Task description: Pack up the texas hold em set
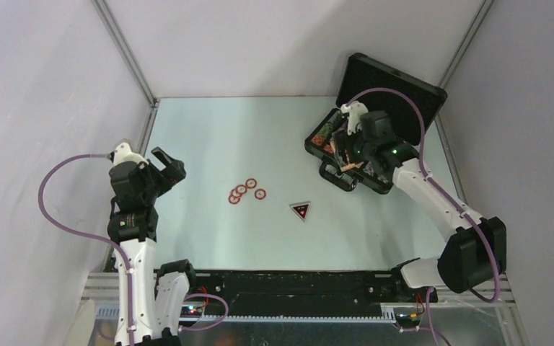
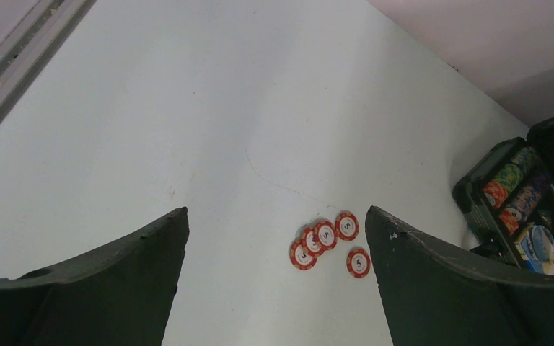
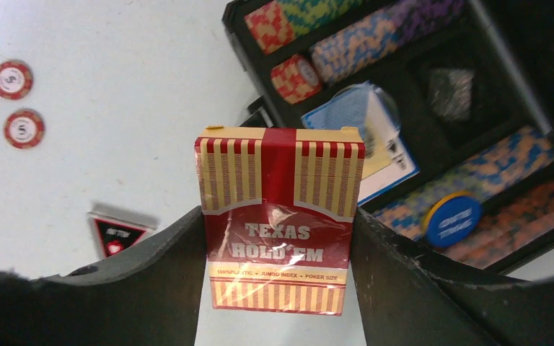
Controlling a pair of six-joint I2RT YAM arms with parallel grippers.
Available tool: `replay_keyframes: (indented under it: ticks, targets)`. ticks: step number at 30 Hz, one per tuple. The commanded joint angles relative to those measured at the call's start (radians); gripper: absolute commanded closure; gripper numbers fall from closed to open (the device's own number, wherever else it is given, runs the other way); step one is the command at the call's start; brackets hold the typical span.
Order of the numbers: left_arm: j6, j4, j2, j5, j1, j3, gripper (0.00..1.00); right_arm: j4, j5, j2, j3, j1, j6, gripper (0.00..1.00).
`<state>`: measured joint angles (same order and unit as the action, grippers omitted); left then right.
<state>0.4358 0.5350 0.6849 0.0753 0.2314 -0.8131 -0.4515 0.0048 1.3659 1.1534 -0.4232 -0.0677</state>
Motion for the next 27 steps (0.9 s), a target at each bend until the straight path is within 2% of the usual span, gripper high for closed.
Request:
replay_keyframes:
  ticks: [1,6,10,16,20,27]
  targets:
    - [-0.002,-0.020,-0.001,0.040,0.008,0.017,0.04,0.137,-0.216,0.035,0.048,0.092,-0.267,0.44]
    - [0.003,-0.026,0.009,0.057,0.008,0.017,0.03,0.081,-0.271,0.182,0.171,0.172,-0.399,0.43]
    - [0.009,-0.030,0.020,0.073,0.008,0.019,0.03,-0.006,-0.229,0.303,0.300,0.178,-0.546,0.44]
    - [0.014,-0.039,0.030,0.101,0.006,0.024,0.03,-0.088,-0.184,0.467,0.510,0.201,-0.670,0.46]
    - [0.016,-0.039,0.040,0.104,0.006,0.019,0.03,-0.147,-0.139,0.574,0.625,0.212,-0.732,0.45]
    - [0.014,-0.038,0.055,0.110,0.005,0.014,0.03,-0.158,-0.140,0.657,0.690,0.274,-0.759,0.46]
